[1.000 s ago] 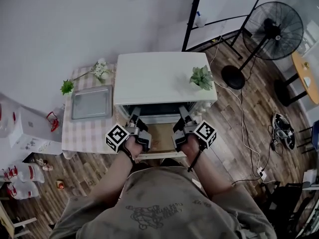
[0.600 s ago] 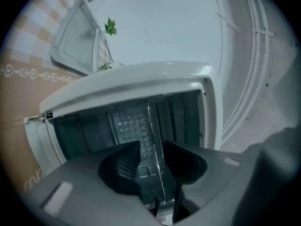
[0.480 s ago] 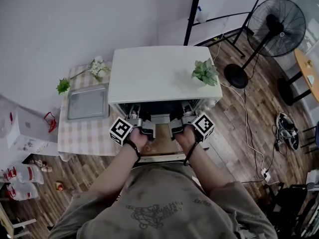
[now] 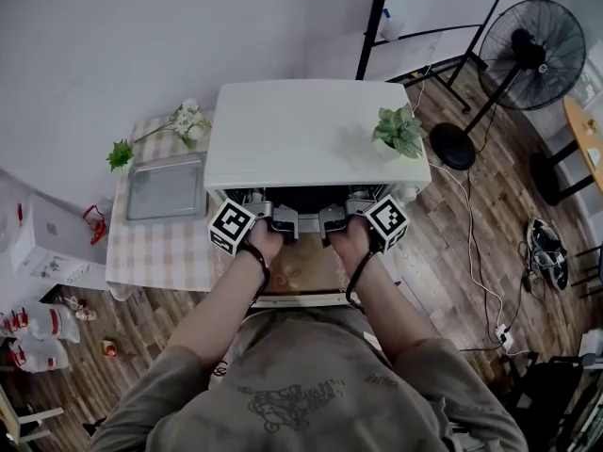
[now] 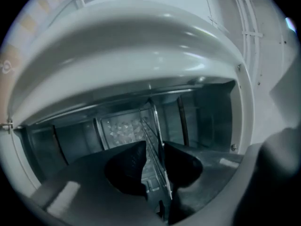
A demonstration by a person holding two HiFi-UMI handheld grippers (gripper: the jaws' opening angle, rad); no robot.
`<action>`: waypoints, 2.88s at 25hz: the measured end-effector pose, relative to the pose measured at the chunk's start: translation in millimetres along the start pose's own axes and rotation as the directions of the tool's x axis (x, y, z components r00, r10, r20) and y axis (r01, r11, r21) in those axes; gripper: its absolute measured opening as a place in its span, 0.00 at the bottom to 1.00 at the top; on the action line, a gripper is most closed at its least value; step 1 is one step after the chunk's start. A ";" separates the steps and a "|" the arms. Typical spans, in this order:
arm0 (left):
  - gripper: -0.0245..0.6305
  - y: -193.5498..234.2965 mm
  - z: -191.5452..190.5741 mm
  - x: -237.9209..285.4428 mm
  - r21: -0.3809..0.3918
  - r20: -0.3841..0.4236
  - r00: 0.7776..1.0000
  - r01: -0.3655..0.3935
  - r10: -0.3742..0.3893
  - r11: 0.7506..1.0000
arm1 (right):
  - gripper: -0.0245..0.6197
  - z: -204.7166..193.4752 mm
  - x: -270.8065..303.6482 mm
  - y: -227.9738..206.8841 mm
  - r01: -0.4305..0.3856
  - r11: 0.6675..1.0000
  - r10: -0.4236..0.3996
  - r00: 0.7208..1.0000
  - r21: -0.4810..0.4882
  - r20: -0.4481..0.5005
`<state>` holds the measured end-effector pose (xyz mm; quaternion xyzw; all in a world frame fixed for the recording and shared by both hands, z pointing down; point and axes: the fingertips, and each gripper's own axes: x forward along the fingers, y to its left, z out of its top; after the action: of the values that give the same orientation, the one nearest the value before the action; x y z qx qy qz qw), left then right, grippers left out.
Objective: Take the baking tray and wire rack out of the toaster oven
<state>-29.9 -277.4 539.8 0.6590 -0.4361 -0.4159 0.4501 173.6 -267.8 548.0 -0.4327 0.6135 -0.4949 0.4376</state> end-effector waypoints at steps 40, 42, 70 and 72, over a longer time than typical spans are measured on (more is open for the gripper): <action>0.04 -37.8 -33.6 -137.5 -0.108 -0.187 0.973 -0.156 0.134 0.982 | 0.08 -35.0 -137.6 27.0 0.202 0.979 -0.200 0.970 -0.001 -0.140; 0.04 -42.7 -34.9 -145.9 -0.120 -0.207 0.971 -0.142 0.115 0.983 | 0.08 -38.3 -147.2 29.1 0.215 0.977 -0.214 0.966 -0.010 -0.147; 0.05 -82.2 -50.9 -196.1 -0.190 -0.299 0.952 -0.128 0.067 0.973 | 0.08 -49.9 -200.7 56.1 0.241 0.969 -0.247 0.950 -0.051 -0.193; 0.05 -82.6 -53.1 -202.9 -0.198 -0.305 0.950 -0.135 0.070 0.971 | 0.08 -51.9 -205.7 56.6 0.242 0.969 -0.247 0.948 -0.053 -0.200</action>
<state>-19.0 -54.9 505.6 0.6373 -0.3497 -0.3335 0.6003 167.8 -50.0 521.3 -0.4579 0.6038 -0.5787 0.3014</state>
